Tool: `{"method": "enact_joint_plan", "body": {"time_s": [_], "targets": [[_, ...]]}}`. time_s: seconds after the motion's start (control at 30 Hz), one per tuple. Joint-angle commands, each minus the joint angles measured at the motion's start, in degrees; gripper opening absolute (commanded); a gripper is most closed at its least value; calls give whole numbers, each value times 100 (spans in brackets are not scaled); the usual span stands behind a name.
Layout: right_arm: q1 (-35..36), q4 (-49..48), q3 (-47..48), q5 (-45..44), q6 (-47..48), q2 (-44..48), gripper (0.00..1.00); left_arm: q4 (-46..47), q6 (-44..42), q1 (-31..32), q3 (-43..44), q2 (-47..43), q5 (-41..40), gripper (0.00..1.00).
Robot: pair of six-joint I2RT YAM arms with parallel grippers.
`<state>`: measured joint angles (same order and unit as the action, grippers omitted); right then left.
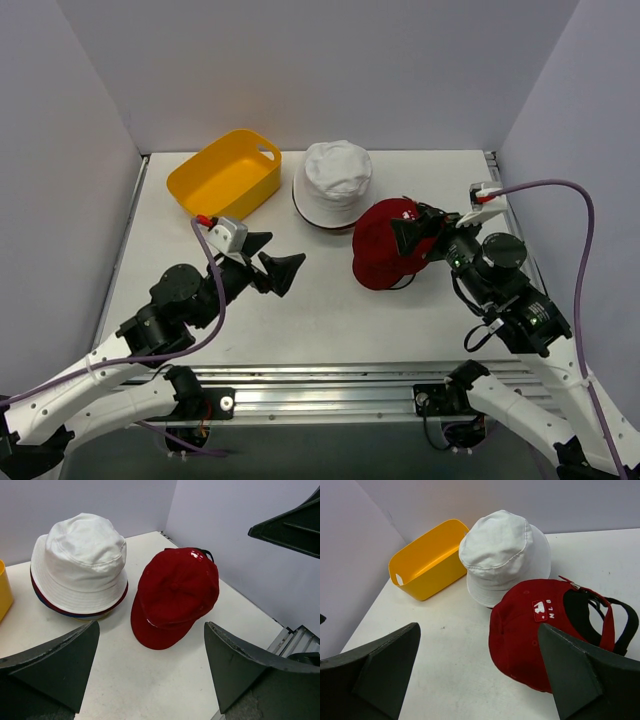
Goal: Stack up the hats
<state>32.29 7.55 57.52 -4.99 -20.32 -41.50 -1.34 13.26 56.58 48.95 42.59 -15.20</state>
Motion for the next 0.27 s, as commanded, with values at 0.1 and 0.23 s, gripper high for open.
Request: {"method": "enact_joint_plan", "body": {"time_s": [0.1,0.23], "targets": [[23,-307,-74,148,45,-34,100,284,-121,29,-61,-93,-159,94],[23,-342,-135,113,28,45,100,293,-157,29,-70,-75,-159,94]]}}
